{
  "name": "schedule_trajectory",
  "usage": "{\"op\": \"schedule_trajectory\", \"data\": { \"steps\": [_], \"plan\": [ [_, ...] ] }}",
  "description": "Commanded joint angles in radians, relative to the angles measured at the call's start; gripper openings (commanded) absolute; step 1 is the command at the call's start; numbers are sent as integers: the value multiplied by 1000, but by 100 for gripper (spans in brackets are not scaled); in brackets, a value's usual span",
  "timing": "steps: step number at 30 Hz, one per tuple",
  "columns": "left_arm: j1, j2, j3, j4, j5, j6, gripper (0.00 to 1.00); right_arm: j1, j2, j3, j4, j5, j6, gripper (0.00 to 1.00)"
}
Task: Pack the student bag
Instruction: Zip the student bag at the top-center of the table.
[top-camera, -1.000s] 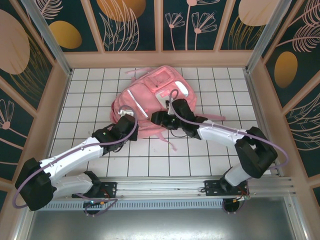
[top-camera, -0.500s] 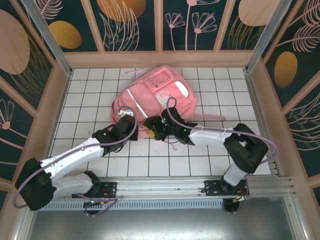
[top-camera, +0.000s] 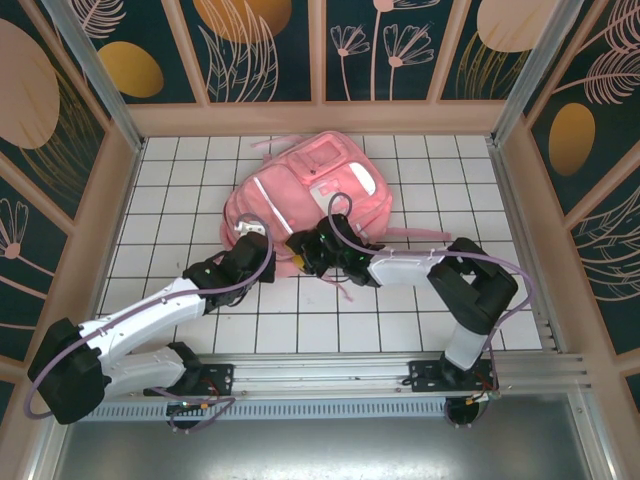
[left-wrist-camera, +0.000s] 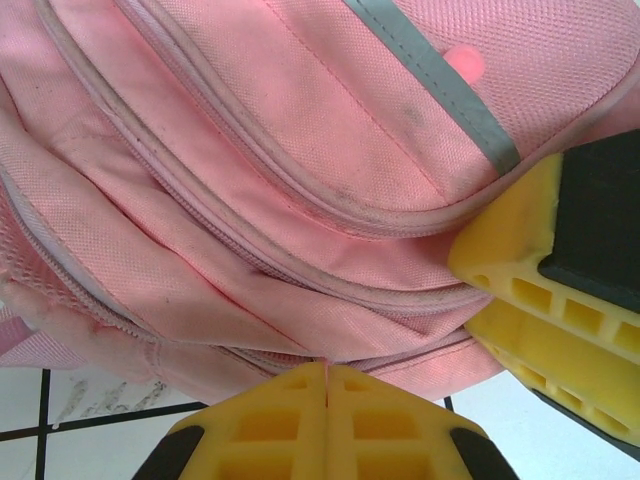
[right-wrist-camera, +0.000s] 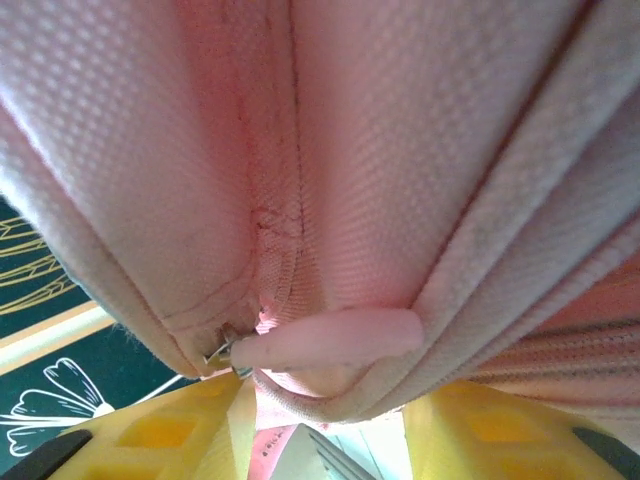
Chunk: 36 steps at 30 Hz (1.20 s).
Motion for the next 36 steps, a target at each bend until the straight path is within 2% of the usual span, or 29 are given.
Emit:
{"op": "schedule_trajectory", "data": {
  "steps": [1,2,4,8,19,24,25,27,30,33,34,36],
  "plan": [
    [1,-15,-8,64,6,-13,0,-20,18,25,27,51,-17,31],
    [1,-13,-7,66,6,-12,0,-26,17,23,37,56,-18,23],
    [1,-7,-10,71,3,-14,0,-34,6,29,35,72,-43,0],
    [1,0,-8,70,-14,-11,0,-36,-23,54,-24,95,-88,0],
    [1,-8,-11,32,-128,-5,0,-89,-157,-52,-26,104,-86,0],
    [1,8,-4,32,-146,-4,0,-112,-216,-95,-26,102,-88,0],
    [1,12,-3,38,-131,0,0,-116,-220,-98,-25,100,-89,0],
    [1,24,2,68,-29,24,0,-119,-212,-94,-19,74,-97,0],
    [2,48,17,101,99,-28,1,-117,-205,-74,-31,47,-111,0],
    [1,55,19,156,221,-136,38,-111,-211,-61,-54,63,-121,0],
    [1,55,12,183,258,-171,47,-112,-211,-60,-54,63,-121,0],
    [1,65,7,201,288,-232,55,-112,-210,-54,-58,63,-121,0]
  ]
}}
